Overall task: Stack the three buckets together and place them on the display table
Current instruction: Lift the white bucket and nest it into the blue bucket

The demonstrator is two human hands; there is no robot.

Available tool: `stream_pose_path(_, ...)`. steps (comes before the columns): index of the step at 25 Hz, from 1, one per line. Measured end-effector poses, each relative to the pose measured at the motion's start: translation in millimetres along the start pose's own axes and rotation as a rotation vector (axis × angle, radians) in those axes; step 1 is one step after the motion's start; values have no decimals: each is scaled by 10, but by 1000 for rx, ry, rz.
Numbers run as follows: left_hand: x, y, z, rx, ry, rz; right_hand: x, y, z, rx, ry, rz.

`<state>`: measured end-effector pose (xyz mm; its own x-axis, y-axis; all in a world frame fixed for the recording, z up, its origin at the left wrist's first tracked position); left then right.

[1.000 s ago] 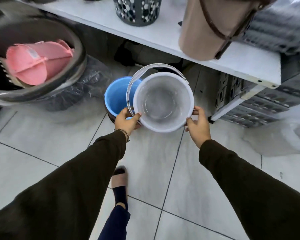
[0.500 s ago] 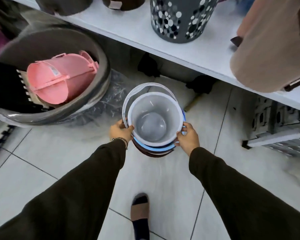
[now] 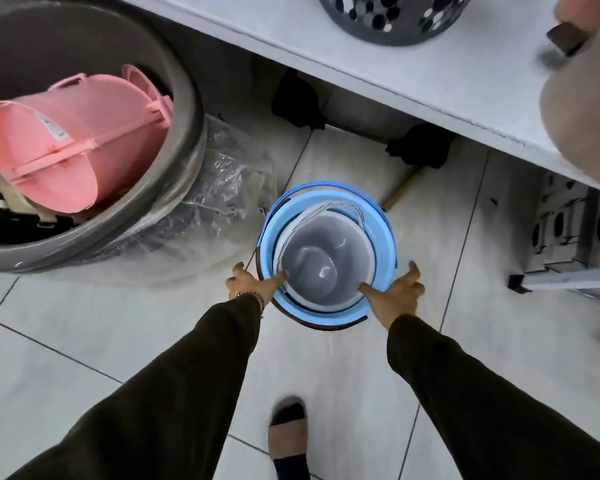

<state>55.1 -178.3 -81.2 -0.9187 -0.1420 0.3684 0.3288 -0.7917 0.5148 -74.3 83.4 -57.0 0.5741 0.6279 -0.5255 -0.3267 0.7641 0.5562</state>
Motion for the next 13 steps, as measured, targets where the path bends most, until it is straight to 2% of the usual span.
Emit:
stream_pose_path(3, -160, -240, -50, -204, 121, 77, 411, -333, -2, -244, -271, -160)
stream_pose_path(7, -381, -432, -53, -359, 252, 244, 552, -446, -50, -223, -223, -288)
stream_pose_path(13, -343, -242, 44, -224, 176, 251, 495, -384, 33, -239, -218, -306)
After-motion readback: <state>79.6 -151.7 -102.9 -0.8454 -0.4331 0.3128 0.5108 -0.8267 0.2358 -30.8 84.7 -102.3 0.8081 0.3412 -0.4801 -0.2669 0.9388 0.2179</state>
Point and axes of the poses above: each hand's wrist, its own z-axis away from the middle knuckle, its own y-axis out of the back of the hand, x = y × z, the point moved 7 cm from there along -z, towards the middle knuckle, and after that the axes turned 3 degrees about -z, right-handed, at the moved point
